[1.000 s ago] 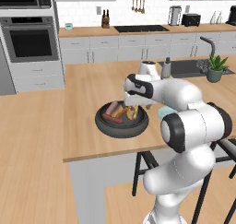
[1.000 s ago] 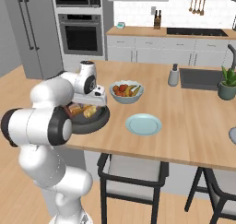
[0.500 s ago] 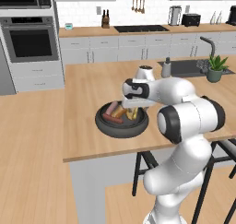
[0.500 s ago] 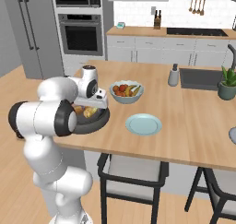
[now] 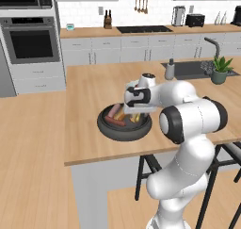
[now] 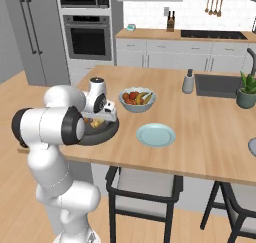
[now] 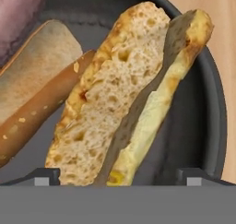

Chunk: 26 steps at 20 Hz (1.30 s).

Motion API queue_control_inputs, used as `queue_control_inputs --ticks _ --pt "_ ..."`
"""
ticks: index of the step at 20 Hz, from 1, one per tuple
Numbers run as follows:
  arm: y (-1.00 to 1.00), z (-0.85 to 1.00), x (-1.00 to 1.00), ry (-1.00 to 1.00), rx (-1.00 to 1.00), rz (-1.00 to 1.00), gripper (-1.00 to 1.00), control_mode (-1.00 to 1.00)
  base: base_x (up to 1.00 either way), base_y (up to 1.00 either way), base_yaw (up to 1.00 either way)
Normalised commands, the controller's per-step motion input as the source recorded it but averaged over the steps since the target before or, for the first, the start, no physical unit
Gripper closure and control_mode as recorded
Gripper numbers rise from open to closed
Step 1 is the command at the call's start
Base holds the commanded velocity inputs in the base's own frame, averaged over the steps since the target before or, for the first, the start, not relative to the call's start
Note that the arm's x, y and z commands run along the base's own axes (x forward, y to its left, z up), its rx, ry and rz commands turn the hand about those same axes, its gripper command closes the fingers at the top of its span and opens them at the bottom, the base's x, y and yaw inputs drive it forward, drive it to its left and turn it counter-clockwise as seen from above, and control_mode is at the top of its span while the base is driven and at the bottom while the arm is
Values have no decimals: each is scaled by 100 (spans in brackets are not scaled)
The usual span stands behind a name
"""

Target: Place one bun and one sausage from the bowl on each plate.

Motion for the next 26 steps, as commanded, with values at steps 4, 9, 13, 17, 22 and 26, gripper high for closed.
queue_control_inputs --ticks 4,9,13,17,22,26 --pt "2 -3 17 0 0 0 -100 -100 0 0 0" --pt "3 -27 12 0 0 0 -100 -100 0 0 0" --pt "0 -40 3 -1 0 0 -100 -100 0 0 0" --pt "0 -58 -20 0 0 0 -100 -100 0 0 0" --pt "0 -32 -38 0 0 7 -100 -100 0 0 0" --pt "0 -31 -49 -1 0 9 -100 -100 0 0 0"
